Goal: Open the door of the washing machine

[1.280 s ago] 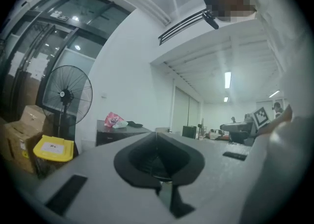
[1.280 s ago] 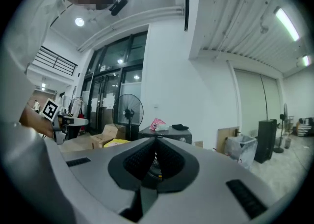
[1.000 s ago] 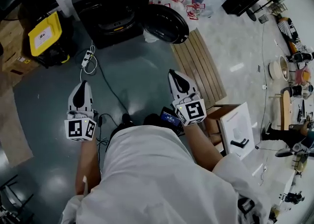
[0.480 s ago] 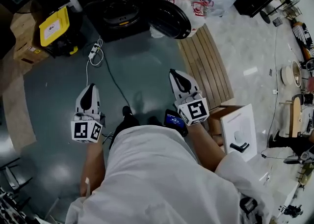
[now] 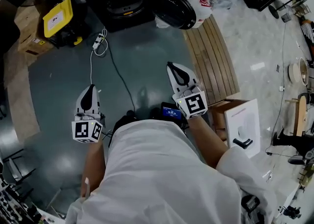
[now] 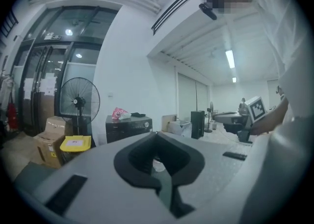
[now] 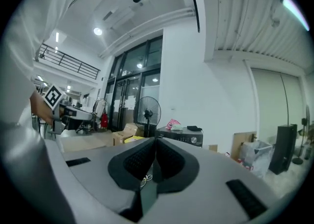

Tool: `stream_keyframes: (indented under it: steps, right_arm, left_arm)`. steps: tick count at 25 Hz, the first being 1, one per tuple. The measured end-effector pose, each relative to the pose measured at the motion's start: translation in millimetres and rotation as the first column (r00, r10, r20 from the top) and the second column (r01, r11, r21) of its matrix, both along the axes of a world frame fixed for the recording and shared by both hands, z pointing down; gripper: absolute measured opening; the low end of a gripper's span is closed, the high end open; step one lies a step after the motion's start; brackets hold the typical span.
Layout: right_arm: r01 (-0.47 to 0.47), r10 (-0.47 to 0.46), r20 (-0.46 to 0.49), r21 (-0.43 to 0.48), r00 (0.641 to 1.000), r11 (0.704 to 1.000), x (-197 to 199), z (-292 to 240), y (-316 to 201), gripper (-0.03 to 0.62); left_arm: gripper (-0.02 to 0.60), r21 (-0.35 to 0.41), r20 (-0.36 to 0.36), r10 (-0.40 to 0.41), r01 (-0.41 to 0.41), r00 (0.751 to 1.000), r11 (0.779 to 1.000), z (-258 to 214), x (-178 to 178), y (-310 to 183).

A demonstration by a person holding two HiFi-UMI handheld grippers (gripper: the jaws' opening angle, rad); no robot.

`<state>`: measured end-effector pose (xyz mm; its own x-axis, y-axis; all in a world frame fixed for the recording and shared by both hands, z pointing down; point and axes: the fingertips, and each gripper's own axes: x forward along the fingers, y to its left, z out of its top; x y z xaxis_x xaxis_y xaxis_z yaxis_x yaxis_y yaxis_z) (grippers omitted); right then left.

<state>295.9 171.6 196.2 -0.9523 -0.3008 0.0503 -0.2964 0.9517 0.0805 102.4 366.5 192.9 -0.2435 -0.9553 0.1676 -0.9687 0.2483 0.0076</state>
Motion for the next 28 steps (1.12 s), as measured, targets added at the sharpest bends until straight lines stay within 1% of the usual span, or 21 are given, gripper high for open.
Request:
stream_keyframes:
  steps: [3, 6, 8, 11, 14, 17, 23, 28]
  right_arm:
    - [-0.008, 0.007, -0.006, -0.012, 1.000, 1.000, -7, -3, 3, 0.032]
    - [-0.043, 0.043, -0.003, -0.073, 0.999, 0.996, -13, -4, 1, 0.032]
    - [-0.064, 0.065, -0.001, -0.091, 0.998, 0.994, -18, -7, 4, 0.032]
    - [-0.068, 0.069, 0.005, -0.075, 0.998, 0.995, -33, -14, 15, 0.032]
    - [-0.073, 0.073, 0.013, -0.053, 0.997, 0.996, -41, -19, 23, 0.032]
    - [-0.084, 0.085, 0.016, -0.049, 0.996, 0.995, -42, -21, 28, 0.032]
    - [-0.103, 0.104, 0.009, -0.051, 0.995, 0.993, -40, -21, 32, 0.032]
    - [-0.114, 0.115, 0.010, -0.064, 0.993, 0.991, -34, -21, 34, 0.032]
  left_arm:
    - [0.011, 0.000, -0.004, 0.000, 0.000, 1.000, 1.000, 6, -7, 4]
    - [0.011, 0.007, -0.016, -0.003, 0.003, 1.000, 1.000, 3, -20, 6]
    - [0.011, 0.025, -0.016, -0.005, 0.005, 1.000, 1.000, -6, -30, 11]
    - [0.011, 0.039, 0.000, -0.008, 0.008, 1.000, 0.999, -12, -46, 24]
    - [0.011, 0.036, -0.022, -0.034, 0.035, 0.999, 0.999, -3, -59, 36]
    - [0.011, 0.043, -0.027, -0.045, 0.046, 0.999, 0.998, -2, -62, 42]
    - [0.011, 0.058, -0.038, -0.025, 0.027, 0.999, 0.998, -5, -62, 39]
    - [0.011, 0.059, -0.060, 0.000, 0.004, 0.998, 0.998, -3, -53, 37]
